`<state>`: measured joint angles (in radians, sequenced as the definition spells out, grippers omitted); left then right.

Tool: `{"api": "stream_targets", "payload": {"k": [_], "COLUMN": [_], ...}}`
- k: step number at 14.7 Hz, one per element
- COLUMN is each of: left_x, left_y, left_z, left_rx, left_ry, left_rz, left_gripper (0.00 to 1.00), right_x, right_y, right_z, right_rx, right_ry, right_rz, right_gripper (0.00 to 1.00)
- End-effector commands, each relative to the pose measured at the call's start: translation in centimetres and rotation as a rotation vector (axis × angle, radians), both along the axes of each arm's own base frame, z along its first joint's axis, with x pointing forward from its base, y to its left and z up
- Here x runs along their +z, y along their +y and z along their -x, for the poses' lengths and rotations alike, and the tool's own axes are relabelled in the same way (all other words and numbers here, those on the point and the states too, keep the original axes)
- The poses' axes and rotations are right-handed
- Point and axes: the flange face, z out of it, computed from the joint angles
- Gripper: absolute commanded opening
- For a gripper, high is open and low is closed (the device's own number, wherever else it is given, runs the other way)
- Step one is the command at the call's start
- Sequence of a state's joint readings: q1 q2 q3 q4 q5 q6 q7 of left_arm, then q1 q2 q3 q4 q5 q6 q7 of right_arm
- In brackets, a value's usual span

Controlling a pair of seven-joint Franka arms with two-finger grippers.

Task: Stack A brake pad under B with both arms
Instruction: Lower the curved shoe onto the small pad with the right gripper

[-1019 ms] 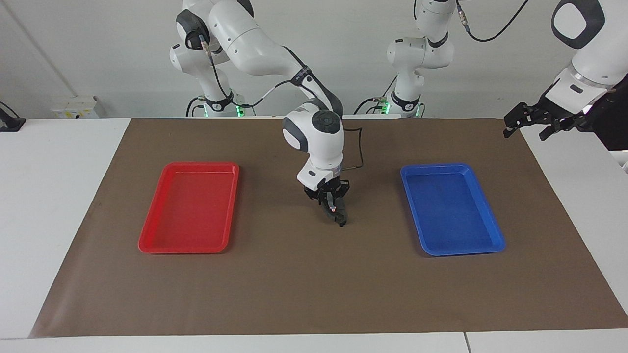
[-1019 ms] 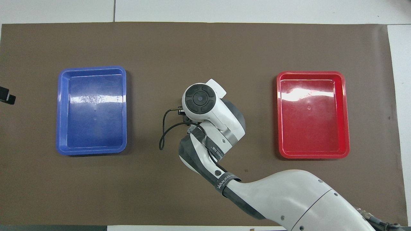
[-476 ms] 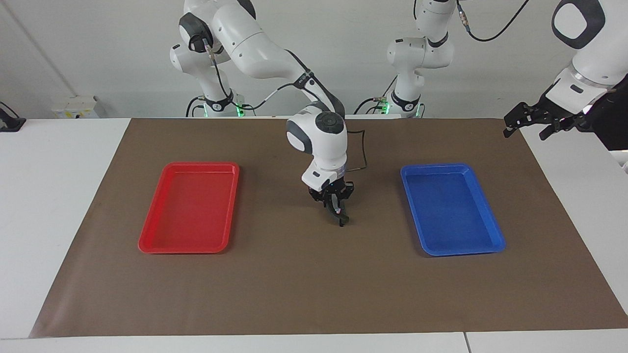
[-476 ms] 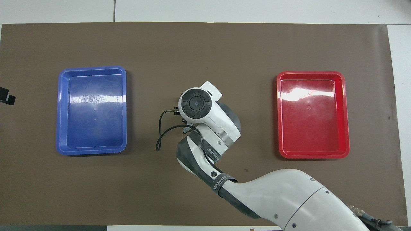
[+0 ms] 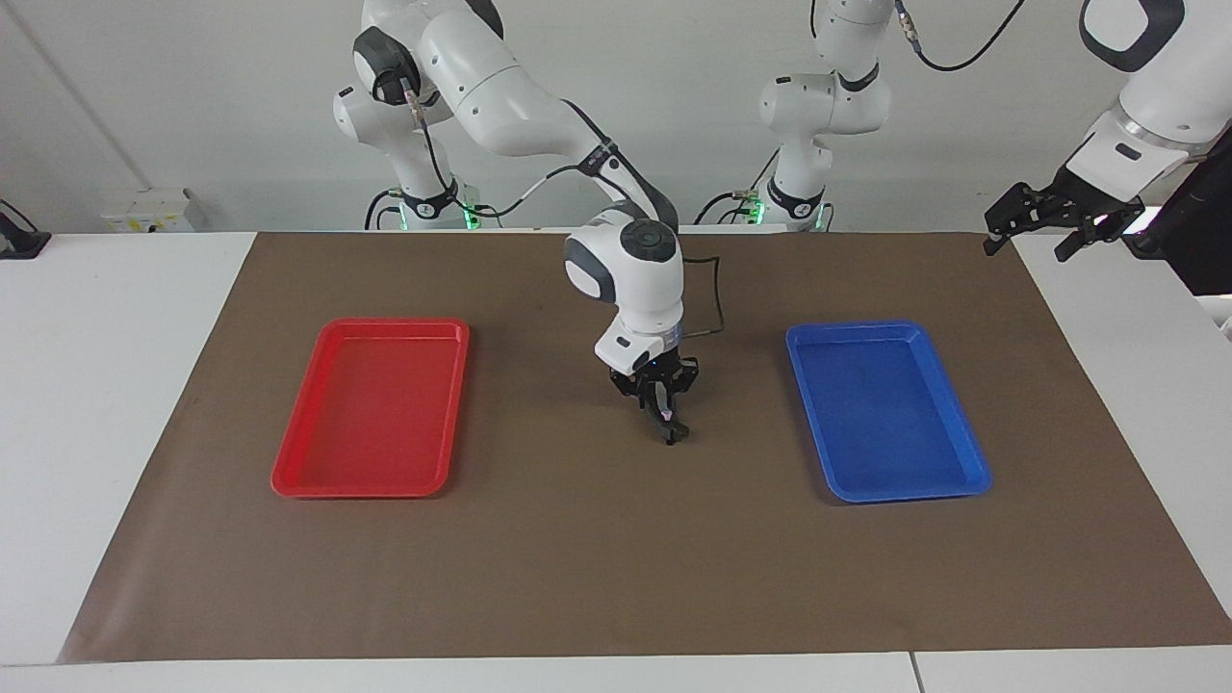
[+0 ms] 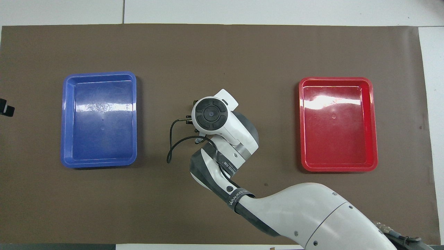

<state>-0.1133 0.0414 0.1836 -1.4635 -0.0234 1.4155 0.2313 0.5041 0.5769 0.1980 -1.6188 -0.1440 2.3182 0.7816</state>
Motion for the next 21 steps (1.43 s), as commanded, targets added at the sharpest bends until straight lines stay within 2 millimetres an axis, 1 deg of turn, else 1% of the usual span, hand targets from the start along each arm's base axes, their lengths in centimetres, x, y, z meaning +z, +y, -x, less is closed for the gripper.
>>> {"api": "stream_targets", "payload": {"k": [1,4,6,9,10,11,12,13,15,17,18,19,21], "left_x": [0.1,0.1,0.4,0.4,0.3,0.4,0.5,0.4,0.6,0.4,0.5,0.6,0.6], "left_y": [-0.9,-1.0,-0.5,-1.1,-1.0,-1.0,-1.1,-1.3,-1.3,-1.5,-1.5,-1.5,-1.6], "left_z": [1.0,1.4,2.3,2.4,2.4,2.4,2.4,2.4,2.3,2.3,2.2,1.9,1.7], "left_rx": [0.031,0.021,0.031,0.02,0.023,0.023,0.02,0.015,0.02,0.015,0.015,0.016,0.026], "left_ry": [0.014,0.02,0.01,0.011,0.013,0.009,0.006,0.008,-0.001,0.002,-0.007,-0.023,-0.038], "left_rz": [-0.023,-0.021,-0.019,-0.019,-0.018,-0.018,-0.018,-0.018,-0.018,-0.018,-0.018,-0.019,-0.022], "left_gripper": [1.0,1.0,1.0,1.0,1.0,1.0,1.0,1.0,1.0,1.0,1.0,1.0,1.0], "right_x": [-0.2,-0.2,-0.1,-0.3,-0.3,-0.3,-0.3,-0.6,-0.5,0.1,0.6,0.7,3.3], "right_y": [0.2,0.1,0.3,0.4,0.4,0.4,0.3,0.3,0.2,0.1,-0.5,-1.0,-3.7], "right_z": [-0.4,-0.4,-0.3,-0.1,-0.1,-0.1,-0.2,0.1,0.0,-0.3,-0.6,-0.9,-2.1], "right_rx": [-0.012,-0.01,-0.009,-0.005,-0.004,-0.004,-0.005,0.008,0.017,0.015,0.013,0.022,-0.001], "right_ry": [-0.027,-0.032,-0.033,-0.03,-0.031,-0.032,-0.036,-0.041,-0.048,-0.047,-0.05,-0.059,-0.087], "right_rz": [0.004,0.007,0.004,0.007,0.006,0.005,0.002,0.012,0.025,0.033,0.043,0.065,0.105], "right_gripper": [0.01,0.01,0.03,0.05,0.09,0.3,0.59,0.99,1.0,1.0,1.0,1.0,1.0]}}
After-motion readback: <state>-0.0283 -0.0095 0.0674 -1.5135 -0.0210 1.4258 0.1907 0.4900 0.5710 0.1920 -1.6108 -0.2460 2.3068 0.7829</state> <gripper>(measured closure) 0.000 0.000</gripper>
